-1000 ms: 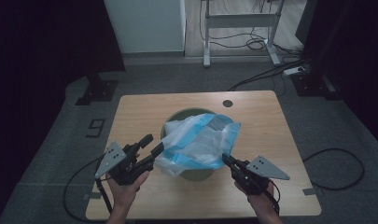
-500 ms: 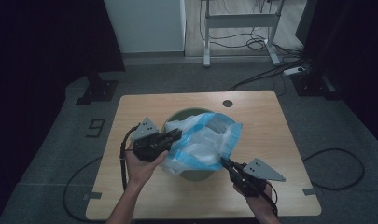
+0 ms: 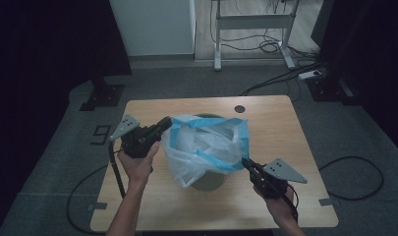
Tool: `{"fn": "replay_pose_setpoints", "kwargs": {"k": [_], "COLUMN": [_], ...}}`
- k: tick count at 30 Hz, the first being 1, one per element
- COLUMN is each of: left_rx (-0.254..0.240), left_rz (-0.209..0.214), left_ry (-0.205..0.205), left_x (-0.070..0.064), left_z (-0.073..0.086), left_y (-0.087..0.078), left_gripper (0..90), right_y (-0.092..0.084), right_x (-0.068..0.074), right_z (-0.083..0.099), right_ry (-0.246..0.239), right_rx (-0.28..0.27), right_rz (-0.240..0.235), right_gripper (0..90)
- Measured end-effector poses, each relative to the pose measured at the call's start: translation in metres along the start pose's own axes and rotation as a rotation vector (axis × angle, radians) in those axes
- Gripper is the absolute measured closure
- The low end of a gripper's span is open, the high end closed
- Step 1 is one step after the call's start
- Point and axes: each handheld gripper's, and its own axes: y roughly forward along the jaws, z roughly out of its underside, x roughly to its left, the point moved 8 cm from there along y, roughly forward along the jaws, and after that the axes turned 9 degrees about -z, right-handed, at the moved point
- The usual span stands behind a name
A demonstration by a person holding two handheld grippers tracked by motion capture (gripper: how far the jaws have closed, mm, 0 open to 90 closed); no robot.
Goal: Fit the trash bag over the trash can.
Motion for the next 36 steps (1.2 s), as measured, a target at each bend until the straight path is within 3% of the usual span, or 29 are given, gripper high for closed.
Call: {"fn": "replay_pose_setpoints", "kwargs": {"k": [7, 9, 12, 15, 16, 18, 22, 25, 30, 31, 36], "left_rx": [-0.055, -0.066, -0.089, -0.102, -0.103, -0.103, -0.095, -0.084, -0.058, -0.050, -0.006], "left_rz": [-0.021, -0.033, -0.046, -0.057, -0.059, -0.061, -0.049, -0.030, 0.013, 0.021, 0.065], "left_ry": [-0.031, -0.034, -0.060, -0.068, -0.073, -0.070, -0.065, -0.048, -0.046, -0.044, -0.084], "left_x": [0.013, 0.017, 0.024, 0.031, 0.033, 0.036, 0.039, 0.035, 0.031, 0.030, 0.029], "left_z": [-0.007, -0.011, -0.017, -0.023, -0.026, -0.030, -0.030, -0.020, 0.003, 0.009, 0.044], "left_y": [-0.011, -0.010, -0.005, 0.001, 0.004, 0.011, 0.018, 0.016, -0.002, -0.007, -0.027], "left_gripper": [89.6, 89.6, 89.7, 89.7, 89.7, 89.6, 89.7, 89.6, 89.6, 89.6, 89.6], "right_y": [-0.008, -0.006, 0.003, 0.019, 0.019, 0.031, 0.037, 0.034, 0.012, 0.012, -0.002], "right_x": [-0.005, -0.009, -0.016, -0.028, -0.028, -0.035, -0.040, -0.039, -0.028, -0.028, -0.022], "right_z": [-0.003, -0.014, -0.040, -0.073, -0.073, -0.091, -0.098, -0.090, -0.053, -0.053, -0.027], "right_ry": [0.001, 0.008, -0.067, -0.083, -0.083, -0.101, -0.102, -0.092, -0.032, -0.032, 0.027], "right_rx": [-0.018, -0.027, -0.036, -0.066, -0.066, -0.075, -0.086, -0.089, -0.090, -0.090, -0.076], "right_rz": [0.046, 0.061, 0.113, 0.140, 0.140, 0.156, 0.156, 0.130, 0.066, 0.066, 0.020], "right_gripper": [87.3, 87.4, 87.6, 88.1, 88.1, 88.1, 88.1, 88.1, 88.1, 88.1, 88.1]}}
